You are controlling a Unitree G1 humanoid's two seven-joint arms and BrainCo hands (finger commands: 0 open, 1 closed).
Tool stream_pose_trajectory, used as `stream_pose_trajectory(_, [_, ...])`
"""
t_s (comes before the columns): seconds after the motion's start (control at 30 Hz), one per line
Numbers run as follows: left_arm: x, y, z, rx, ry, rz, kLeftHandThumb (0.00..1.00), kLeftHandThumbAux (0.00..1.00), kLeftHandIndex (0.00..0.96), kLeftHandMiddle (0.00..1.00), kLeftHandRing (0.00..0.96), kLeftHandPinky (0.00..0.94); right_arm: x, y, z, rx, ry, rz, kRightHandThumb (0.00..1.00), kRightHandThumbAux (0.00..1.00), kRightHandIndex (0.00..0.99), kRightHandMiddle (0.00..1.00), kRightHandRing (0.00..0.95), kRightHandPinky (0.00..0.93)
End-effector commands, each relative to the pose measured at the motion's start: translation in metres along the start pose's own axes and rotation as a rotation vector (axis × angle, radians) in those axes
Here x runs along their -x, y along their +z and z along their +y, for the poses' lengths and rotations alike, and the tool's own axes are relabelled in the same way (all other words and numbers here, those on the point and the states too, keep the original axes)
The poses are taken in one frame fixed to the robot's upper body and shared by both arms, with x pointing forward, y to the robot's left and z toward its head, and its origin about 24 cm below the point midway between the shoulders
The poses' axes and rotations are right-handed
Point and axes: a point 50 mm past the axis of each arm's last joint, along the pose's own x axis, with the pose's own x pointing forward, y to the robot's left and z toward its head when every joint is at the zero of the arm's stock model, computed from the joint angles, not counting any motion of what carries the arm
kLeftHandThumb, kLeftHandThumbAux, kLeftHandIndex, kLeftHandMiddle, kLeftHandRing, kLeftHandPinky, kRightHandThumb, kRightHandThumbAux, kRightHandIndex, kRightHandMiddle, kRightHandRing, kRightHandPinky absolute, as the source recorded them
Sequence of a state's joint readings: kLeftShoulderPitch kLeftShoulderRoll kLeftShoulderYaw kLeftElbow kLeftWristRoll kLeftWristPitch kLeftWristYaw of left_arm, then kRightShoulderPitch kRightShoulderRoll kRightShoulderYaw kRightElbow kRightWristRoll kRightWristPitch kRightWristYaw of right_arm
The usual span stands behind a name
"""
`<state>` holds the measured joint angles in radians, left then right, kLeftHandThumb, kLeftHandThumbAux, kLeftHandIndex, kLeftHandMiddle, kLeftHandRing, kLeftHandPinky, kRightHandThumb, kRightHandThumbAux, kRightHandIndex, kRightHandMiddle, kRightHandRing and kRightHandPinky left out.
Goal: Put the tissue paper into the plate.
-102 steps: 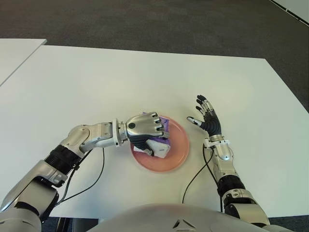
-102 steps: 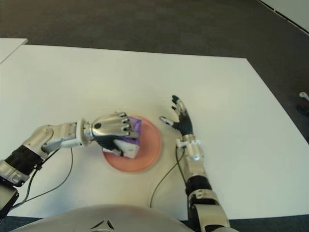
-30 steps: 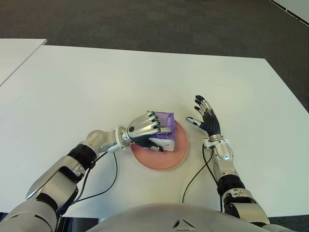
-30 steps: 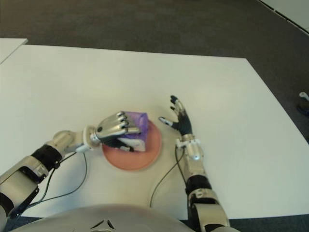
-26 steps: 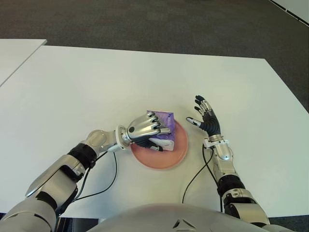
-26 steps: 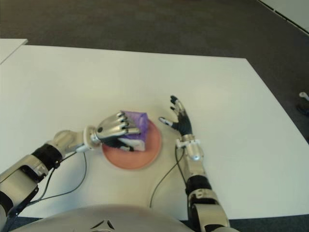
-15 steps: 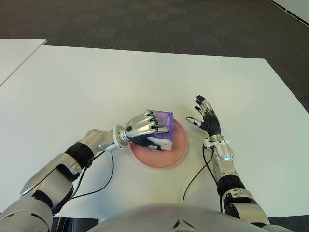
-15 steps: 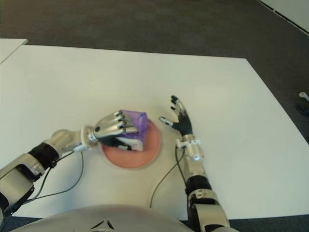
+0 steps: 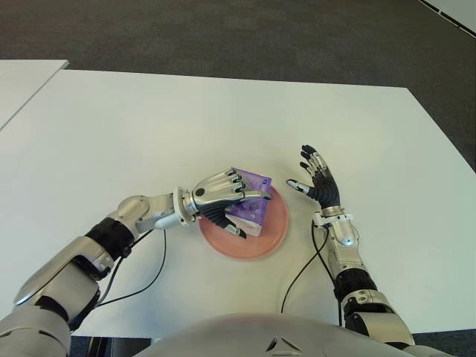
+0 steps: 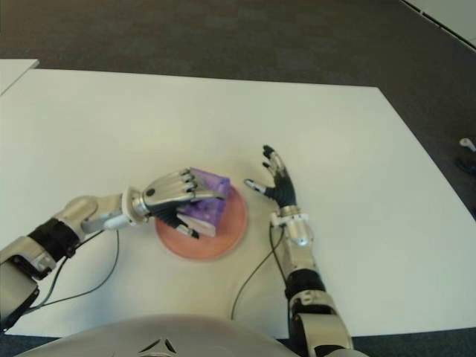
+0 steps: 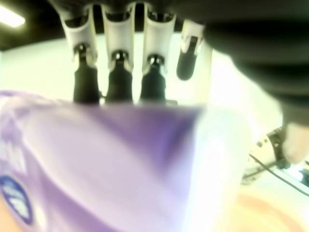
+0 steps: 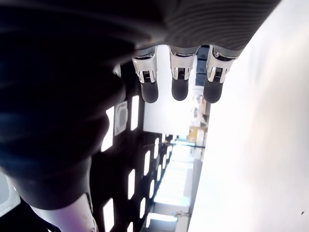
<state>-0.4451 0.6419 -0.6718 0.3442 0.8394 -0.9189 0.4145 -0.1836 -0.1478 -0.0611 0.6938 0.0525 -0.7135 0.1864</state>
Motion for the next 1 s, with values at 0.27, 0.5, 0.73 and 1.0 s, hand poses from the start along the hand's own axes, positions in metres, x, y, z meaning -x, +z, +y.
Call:
stream_pose_trajectory(0.27, [0.013,0.011,0.002,0.069,-0.104,0.016,0.0,0.325,0.0,0.0,0.0,0.0,0.048,-0.039,0.014,-0.055,-0.01,0.195,0.0,0.841,0.0,0.0,0.0,0.0])
stream_pose_trajectory(0.5, [0.012,0.008,0.006,0.041,-0.067,0.04,0.0,0.305,0.0,0.0,0.0,0.0,0.048,-0.04,0.013,-0.054,0.001,0.197,0.0,0.839,0.0,0.0,0.0,0.0])
stream_pose_trajectory(0.73, [0.012,0.003,0.015,0.003,-0.012,0.081,0.0,0.314,0.0,0.0,0.0,0.0,0.046,-0.04,0.012,-0.033,0.021,0.2,0.0,0.834,0.0,0.0,0.0,0.0])
stream_pose_trajectory(1.0, [0.012,-0.007,0.028,0.001,0.099,0.134,0.002,0.32,0.0,0.0,0.0,0.0,0.044,-0.039,0.011,-0.021,0.013,0.203,0.0,0.845,0.0,0.0,0.0,0.002])
